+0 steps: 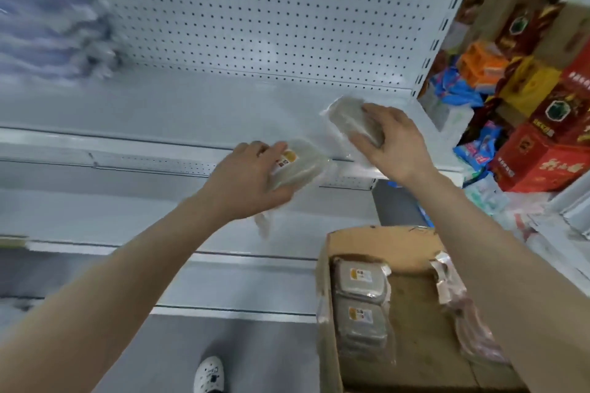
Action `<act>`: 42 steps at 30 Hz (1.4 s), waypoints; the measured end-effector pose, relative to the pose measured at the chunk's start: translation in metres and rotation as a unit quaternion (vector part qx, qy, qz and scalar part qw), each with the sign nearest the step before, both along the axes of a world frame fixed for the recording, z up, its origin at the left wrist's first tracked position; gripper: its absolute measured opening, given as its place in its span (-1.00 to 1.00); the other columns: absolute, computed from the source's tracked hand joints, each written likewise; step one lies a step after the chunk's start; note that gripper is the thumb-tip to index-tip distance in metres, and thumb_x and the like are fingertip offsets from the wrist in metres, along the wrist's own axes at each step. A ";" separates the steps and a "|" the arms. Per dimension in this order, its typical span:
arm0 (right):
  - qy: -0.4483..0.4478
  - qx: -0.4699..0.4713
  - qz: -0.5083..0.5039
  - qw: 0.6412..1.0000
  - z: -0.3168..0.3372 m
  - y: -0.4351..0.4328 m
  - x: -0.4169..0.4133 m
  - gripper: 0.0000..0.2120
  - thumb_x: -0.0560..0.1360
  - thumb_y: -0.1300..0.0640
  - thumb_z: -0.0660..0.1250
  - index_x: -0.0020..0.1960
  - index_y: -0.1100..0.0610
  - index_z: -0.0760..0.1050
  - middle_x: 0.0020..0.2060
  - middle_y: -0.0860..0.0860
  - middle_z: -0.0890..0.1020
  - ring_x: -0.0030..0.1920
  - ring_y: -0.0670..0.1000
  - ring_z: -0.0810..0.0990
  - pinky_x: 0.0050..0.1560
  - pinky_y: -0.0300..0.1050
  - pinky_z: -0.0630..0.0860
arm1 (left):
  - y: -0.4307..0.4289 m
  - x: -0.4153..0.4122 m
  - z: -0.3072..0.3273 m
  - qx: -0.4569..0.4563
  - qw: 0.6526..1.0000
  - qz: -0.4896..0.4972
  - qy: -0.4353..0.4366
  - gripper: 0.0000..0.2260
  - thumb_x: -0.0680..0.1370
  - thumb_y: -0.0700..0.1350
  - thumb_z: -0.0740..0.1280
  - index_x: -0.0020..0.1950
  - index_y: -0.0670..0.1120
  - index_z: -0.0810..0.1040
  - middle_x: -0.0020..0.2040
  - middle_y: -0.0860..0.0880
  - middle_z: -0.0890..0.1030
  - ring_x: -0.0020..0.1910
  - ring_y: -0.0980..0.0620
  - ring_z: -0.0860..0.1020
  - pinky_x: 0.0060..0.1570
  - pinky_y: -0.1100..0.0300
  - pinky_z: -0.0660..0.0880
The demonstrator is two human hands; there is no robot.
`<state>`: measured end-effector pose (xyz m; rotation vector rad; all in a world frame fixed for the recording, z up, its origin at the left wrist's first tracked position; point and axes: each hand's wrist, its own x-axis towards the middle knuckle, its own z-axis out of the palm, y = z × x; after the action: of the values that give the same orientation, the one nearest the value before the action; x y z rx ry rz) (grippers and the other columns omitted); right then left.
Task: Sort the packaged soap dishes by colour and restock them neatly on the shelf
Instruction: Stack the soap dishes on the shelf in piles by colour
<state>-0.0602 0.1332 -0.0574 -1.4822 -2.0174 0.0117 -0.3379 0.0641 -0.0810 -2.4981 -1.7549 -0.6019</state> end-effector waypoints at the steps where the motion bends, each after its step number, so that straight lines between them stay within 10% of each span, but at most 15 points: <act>1: -0.006 -0.013 0.008 1.000 0.004 0.013 -0.014 -0.42 0.46 -0.24 0.29 0.39 0.03 0.41 0.19 0.13 0.55 0.17 0.18 0.49 0.19 -0.03 0.39 | 0.005 -0.019 0.006 0.013 1.000 0.021 0.008 -0.23 0.34 0.36 0.11 0.45 -0.02 0.35 0.17 -0.13 0.54 0.09 -0.19 0.49 0.10 0.01 0.47; 15: -0.122 -0.179 -0.061 0.974 -0.002 0.120 -0.182 -0.56 0.56 -0.22 0.09 0.28 0.01 0.48 0.07 0.12 0.53 0.05 0.20 0.50 -0.03 -0.04 0.43 | 0.113 -0.183 0.022 -0.042 0.992 0.104 0.062 -0.42 0.45 0.13 0.33 0.45 0.08 0.32 0.24 -0.06 0.51 0.14 -0.15 0.42 0.14 0.05 0.42; 20: -0.133 -0.187 -0.021 0.973 0.019 0.129 -0.199 -0.67 0.57 0.19 0.16 0.30 0.11 0.47 0.17 0.16 0.51 -0.03 0.18 0.62 0.01 -0.01 0.53 | 0.150 -0.213 0.020 -0.085 0.991 0.084 0.061 -0.47 0.48 0.10 0.29 0.44 0.10 0.31 0.30 -0.04 0.46 0.19 -0.13 0.40 0.18 0.05 0.40; 23: -0.295 -0.183 0.060 0.936 0.028 0.131 -0.207 -0.28 0.50 0.37 0.20 0.56 -0.08 0.13 0.53 0.08 0.12 0.44 0.20 0.24 0.31 0.04 0.38 | 0.168 -0.230 0.020 -0.102 0.991 0.062 0.056 -0.50 0.47 0.08 0.30 0.40 0.06 0.32 0.30 -0.04 0.46 0.20 -0.12 0.41 0.20 0.07 0.36; 27: -0.444 -0.197 0.108 0.868 0.025 0.144 -0.230 -0.19 0.49 0.33 0.27 0.57 -0.13 -0.01 0.58 -0.10 -0.06 0.57 0.13 -0.18 0.50 0.05 0.07 | 0.185 -0.244 0.020 -0.091 0.994 0.024 0.052 -0.48 0.42 0.17 0.38 0.33 0.07 0.36 0.21 0.01 0.50 0.16 -0.07 0.44 0.08 0.14 0.34; 33: -0.275 -0.188 0.046 0.942 0.025 0.172 -0.255 -0.31 0.26 -0.18 0.50 0.29 0.00 0.35 0.07 -0.06 0.46 0.11 0.05 0.47 0.10 -0.07 0.36 | 0.221 -0.271 0.019 -0.073 0.997 -0.009 0.037 -0.41 0.43 0.11 0.43 0.40 0.03 0.33 0.24 -0.03 0.48 0.19 -0.10 0.41 0.12 0.11 0.36; 42: -0.163 -0.152 -0.001 0.975 0.002 0.217 -0.267 -0.15 0.37 -0.31 0.38 0.52 -0.07 0.12 0.27 0.00 0.37 0.26 0.13 0.36 0.23 0.14 0.43 | 0.321 -0.309 0.013 -0.050 0.996 0.008 0.073 -0.37 0.48 0.02 0.41 0.49 -0.06 0.25 0.31 -0.03 0.45 0.30 -0.11 0.39 0.36 0.09 0.20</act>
<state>-0.3277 0.3501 -0.0550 -1.7696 -2.3587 0.0869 -0.6465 0.3856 -0.0680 -2.5172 -1.7919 -0.3268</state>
